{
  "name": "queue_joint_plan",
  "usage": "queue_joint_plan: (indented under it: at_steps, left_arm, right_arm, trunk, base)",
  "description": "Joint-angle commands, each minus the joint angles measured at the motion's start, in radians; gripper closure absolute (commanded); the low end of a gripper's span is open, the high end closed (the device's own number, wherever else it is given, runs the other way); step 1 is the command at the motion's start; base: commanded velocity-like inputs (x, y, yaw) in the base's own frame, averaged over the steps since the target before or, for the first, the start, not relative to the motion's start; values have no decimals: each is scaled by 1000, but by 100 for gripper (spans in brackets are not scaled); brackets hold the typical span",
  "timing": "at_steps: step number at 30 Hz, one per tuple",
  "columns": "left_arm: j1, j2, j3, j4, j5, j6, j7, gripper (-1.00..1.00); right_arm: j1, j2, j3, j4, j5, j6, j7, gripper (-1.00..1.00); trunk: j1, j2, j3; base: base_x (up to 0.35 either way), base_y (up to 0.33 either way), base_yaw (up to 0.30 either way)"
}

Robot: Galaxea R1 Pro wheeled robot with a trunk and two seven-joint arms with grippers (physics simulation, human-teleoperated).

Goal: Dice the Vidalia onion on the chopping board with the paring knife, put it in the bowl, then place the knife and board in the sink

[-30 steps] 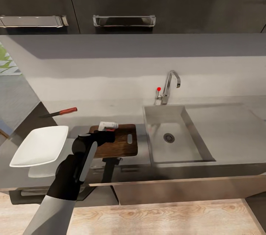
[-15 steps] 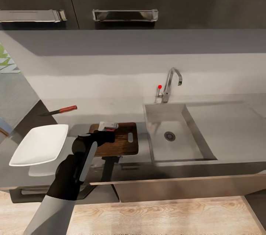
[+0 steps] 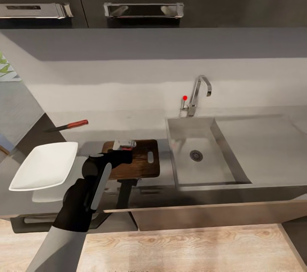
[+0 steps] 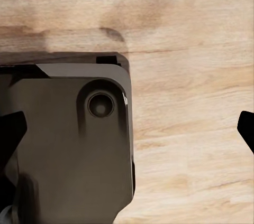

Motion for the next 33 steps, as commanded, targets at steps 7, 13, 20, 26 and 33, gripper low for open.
queue_joint_plan:
  at_steps: [7,13,20,26,33]
  left_arm:
    - [0,0,1,24,3,4,-1,100]
    - [-1,0,1,23,3,4,-1,100]
    - [0,0,1,21,3,4,-1,100]
    - [0,0,1,22,3,4,-1,100]
    - [0,0,1,21,3,4,-1,100]
  right_arm:
    - [-1,-1,9,-1,-7,-8,-1,-100]
    - [-1,-1,9,0,-7,-7,0,-100]
    - [-1,1,9,0,-8,-6,-1,-100]
    - [-1,1,9,0,-8,-6,-1,-100]
    - [-1,1,9,0,-8,-6,-2,-100]
  trunk:
    - [1,-1,-3]
    - [1,-1,-3]
    - [1,-1,1]
    - [1,-1,9]
    - [1,-1,20]
  base:
    - [0,0,0]
    - [0,0,0]
    - [0,0,0]
    - [0,0,0]
    - [0,0,0]
